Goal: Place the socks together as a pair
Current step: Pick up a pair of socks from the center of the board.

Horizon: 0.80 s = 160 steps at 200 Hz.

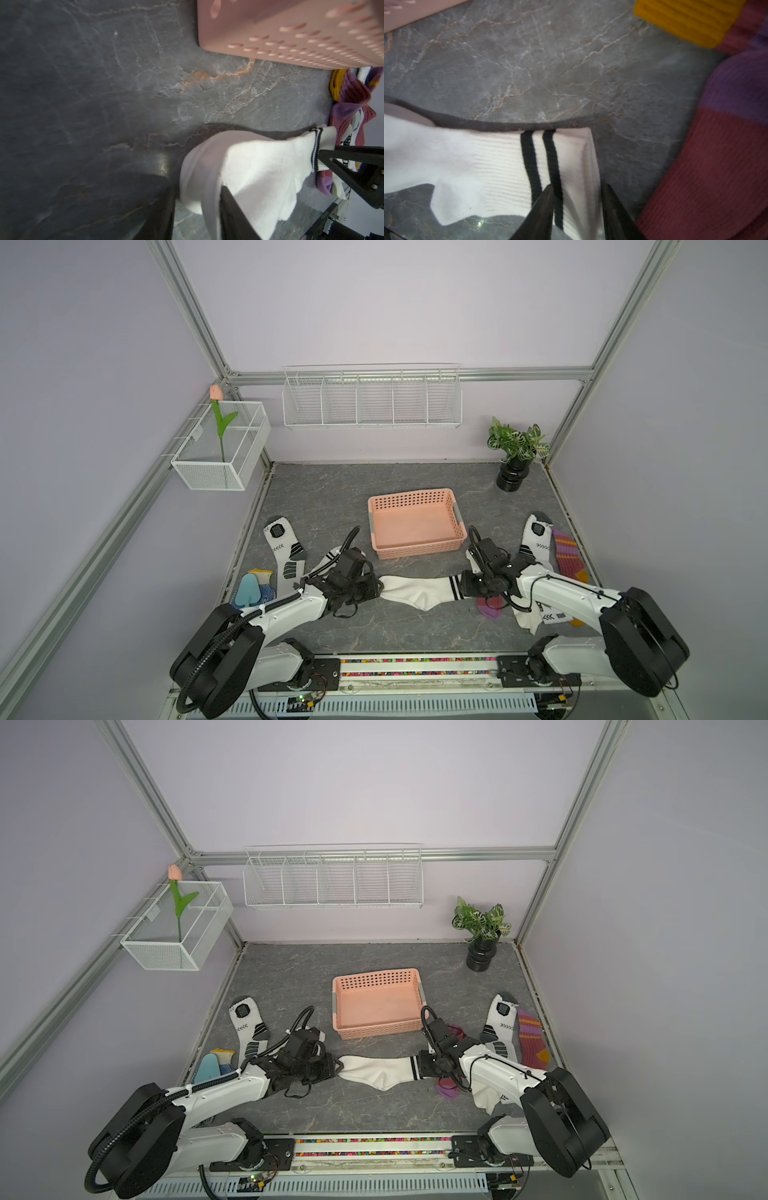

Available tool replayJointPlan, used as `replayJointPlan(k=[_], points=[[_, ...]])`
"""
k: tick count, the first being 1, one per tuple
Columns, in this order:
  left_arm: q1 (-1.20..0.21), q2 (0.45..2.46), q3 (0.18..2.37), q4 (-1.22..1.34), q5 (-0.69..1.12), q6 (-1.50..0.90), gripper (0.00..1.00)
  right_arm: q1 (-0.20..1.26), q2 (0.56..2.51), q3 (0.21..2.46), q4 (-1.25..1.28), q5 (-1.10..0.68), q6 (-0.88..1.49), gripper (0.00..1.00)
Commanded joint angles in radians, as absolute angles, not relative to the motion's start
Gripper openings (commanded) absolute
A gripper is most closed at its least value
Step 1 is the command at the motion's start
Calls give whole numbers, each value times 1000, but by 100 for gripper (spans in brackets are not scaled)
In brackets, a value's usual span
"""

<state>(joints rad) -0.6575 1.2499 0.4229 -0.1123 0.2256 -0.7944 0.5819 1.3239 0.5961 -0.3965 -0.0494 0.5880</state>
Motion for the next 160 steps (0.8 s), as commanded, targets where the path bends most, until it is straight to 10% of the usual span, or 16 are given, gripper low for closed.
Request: replayJointPlan(k=[1, 160], points=[[-661, 1269, 405, -103, 238, -805, 36, 577, 1350, 569, -399, -54, 606, 39], [-661, 1194, 436, -180, 215, -777, 0, 580, 1266, 540, -357, -80, 593, 7]])
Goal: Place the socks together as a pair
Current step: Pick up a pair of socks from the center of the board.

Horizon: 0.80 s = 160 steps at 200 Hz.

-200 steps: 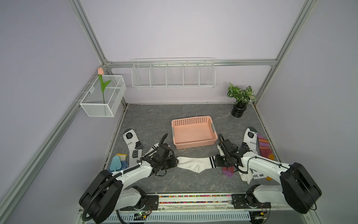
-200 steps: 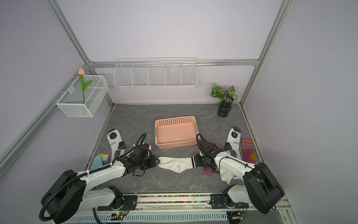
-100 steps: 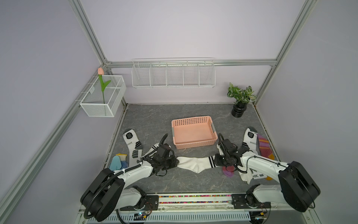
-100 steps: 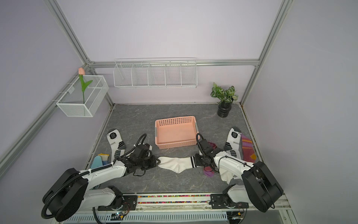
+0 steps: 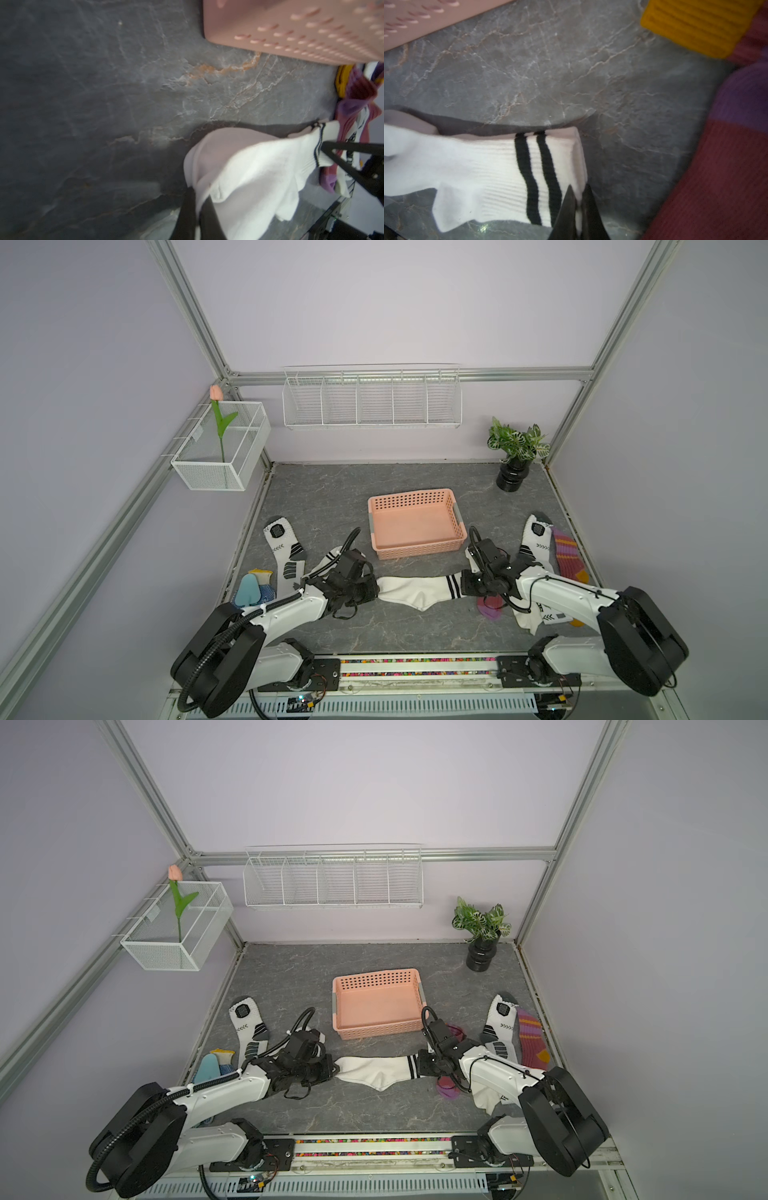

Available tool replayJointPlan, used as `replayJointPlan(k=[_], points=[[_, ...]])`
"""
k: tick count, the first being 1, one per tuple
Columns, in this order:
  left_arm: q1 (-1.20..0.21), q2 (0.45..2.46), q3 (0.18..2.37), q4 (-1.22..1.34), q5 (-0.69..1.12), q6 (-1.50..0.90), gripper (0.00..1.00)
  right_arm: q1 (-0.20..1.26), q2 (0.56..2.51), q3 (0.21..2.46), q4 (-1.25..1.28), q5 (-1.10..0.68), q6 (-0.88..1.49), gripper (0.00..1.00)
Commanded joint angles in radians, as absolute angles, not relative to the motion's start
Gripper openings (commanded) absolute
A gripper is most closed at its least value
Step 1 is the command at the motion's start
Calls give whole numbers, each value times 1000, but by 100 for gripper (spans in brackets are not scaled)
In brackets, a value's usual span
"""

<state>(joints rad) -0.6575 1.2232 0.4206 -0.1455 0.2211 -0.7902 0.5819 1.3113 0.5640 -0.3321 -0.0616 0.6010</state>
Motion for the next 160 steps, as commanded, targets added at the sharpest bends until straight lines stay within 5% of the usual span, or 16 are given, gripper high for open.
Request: replayJointPlan(k=[1, 160], points=[[-661, 1195, 436, -181, 216, -776, 0, 580, 1264, 540, -356, -79, 592, 7], [-661, 889, 569, -328, 288, -795, 0, 597, 956, 692, -543, -97, 543, 7]])
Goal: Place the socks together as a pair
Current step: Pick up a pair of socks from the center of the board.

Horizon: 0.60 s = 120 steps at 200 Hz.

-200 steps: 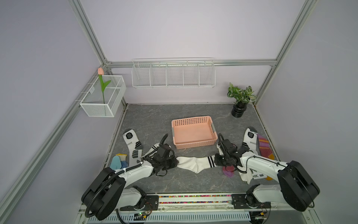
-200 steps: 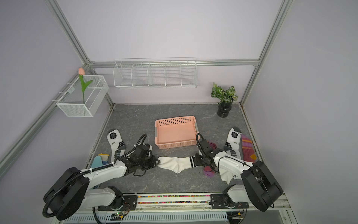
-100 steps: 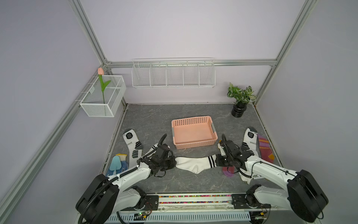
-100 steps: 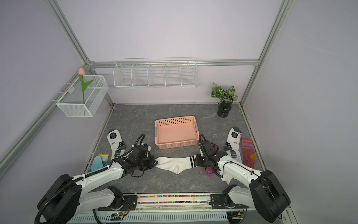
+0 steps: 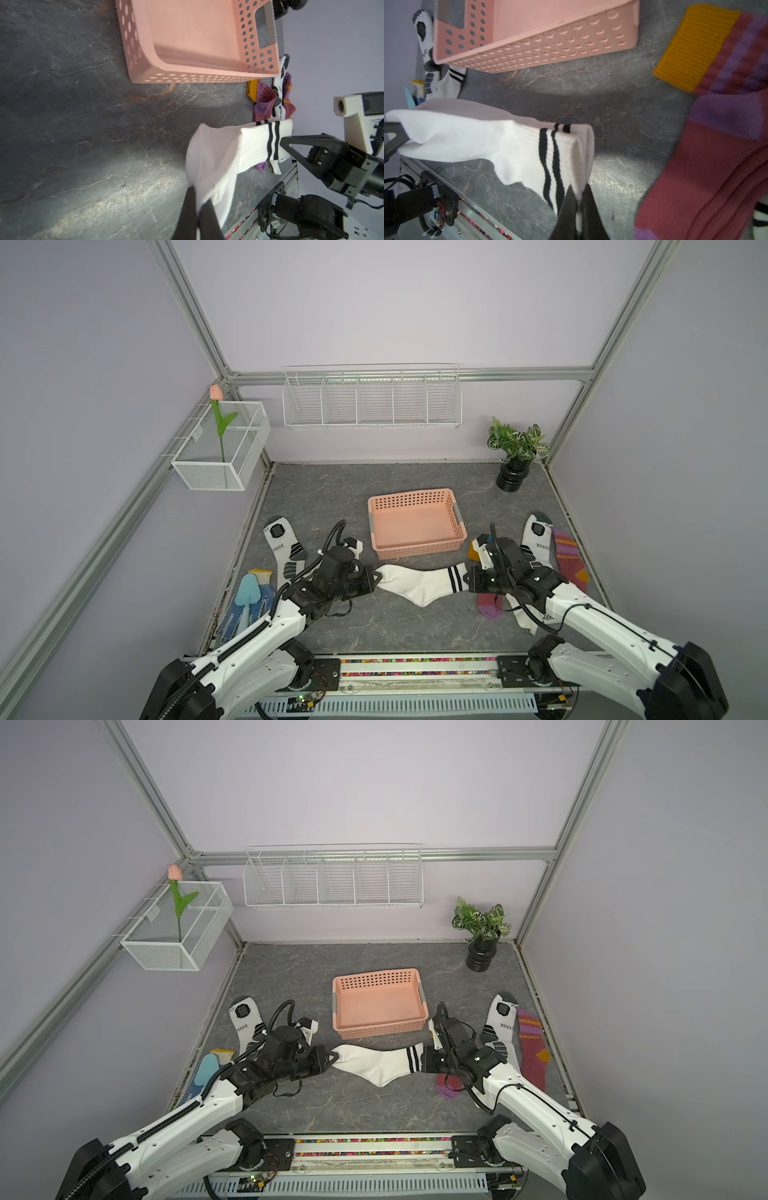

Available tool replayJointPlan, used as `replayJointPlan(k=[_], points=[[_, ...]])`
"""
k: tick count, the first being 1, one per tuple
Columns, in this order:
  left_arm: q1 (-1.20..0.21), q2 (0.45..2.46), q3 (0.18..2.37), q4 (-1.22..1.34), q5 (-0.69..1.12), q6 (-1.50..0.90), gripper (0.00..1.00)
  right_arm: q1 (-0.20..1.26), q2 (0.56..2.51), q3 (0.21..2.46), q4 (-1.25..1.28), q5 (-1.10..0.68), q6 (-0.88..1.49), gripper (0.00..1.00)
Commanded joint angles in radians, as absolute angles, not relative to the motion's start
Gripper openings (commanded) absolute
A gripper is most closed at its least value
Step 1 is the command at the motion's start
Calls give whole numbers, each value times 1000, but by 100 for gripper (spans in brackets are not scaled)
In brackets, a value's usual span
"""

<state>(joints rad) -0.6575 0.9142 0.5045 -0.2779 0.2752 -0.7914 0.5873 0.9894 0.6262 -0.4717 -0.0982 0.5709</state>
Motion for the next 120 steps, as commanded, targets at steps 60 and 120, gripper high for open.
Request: replayJointPlan(k=[60, 120], points=[[-661, 903, 707, -366, 247, -770, 0, 595, 1020, 914, -670, 3, 458, 7], [-619, 1058, 900, -420, 202, -712, 0, 576, 1172, 1127, -679, 55, 368, 7]])
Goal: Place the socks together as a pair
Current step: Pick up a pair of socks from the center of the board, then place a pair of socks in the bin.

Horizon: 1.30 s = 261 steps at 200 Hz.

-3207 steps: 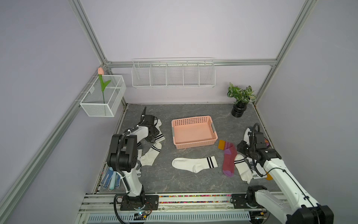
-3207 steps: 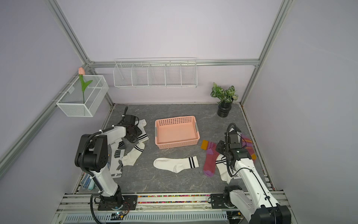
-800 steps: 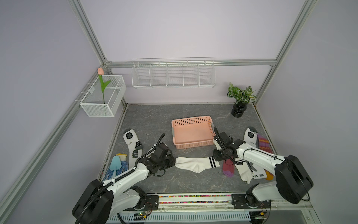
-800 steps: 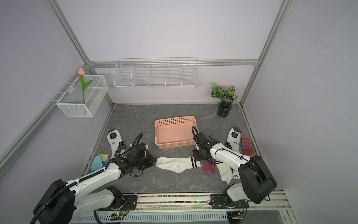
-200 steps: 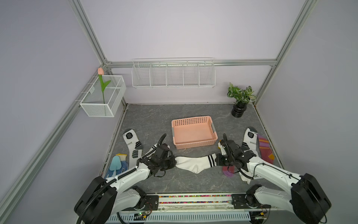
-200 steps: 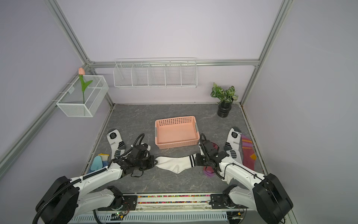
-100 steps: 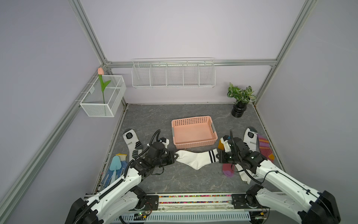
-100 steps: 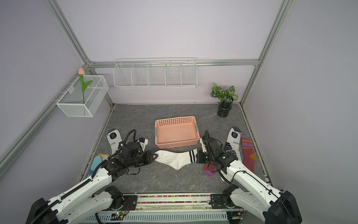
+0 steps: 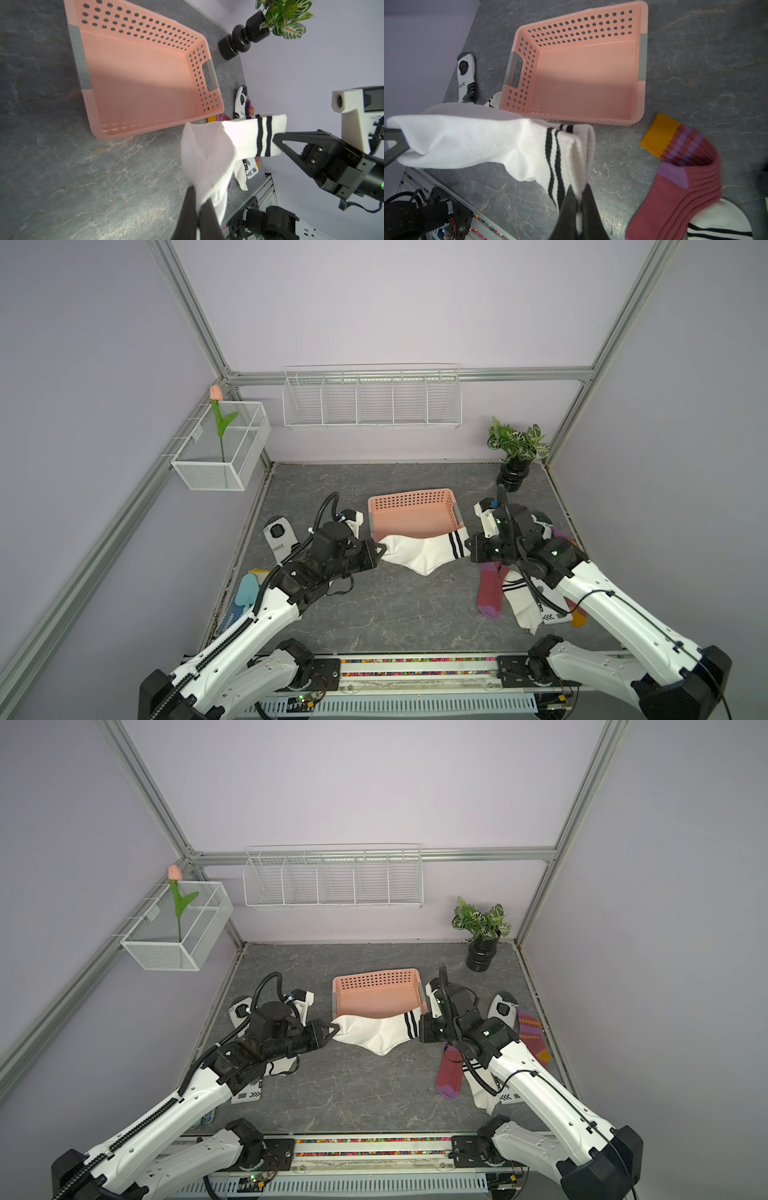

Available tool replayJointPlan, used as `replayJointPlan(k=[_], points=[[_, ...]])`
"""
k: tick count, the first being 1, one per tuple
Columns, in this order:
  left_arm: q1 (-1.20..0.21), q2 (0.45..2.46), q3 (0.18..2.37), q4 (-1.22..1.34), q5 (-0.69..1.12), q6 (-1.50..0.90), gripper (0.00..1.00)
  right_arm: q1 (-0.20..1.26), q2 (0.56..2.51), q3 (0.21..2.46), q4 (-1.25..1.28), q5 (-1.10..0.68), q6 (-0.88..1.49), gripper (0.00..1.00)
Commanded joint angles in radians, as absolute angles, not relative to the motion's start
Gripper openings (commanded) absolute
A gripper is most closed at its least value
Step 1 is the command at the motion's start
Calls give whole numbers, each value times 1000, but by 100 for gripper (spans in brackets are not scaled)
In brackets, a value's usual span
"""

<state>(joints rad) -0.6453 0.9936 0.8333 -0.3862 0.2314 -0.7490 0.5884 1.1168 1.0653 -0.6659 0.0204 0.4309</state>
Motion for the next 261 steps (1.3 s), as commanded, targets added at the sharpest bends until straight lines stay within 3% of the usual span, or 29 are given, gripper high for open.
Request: replayJointPlan(k=[1, 161, 261], points=[[-617, 1062, 903, -420, 202, -711, 0, 577, 1175, 1131, -678, 55, 367, 7], [-518, 1649, 1241, -416, 172, -532, 0, 476, 1778, 1499, -596, 53, 176, 7], [-518, 1831, 1385, -510, 14, -445, 0, 472, 1949, 1598, -637, 131, 135, 7]])
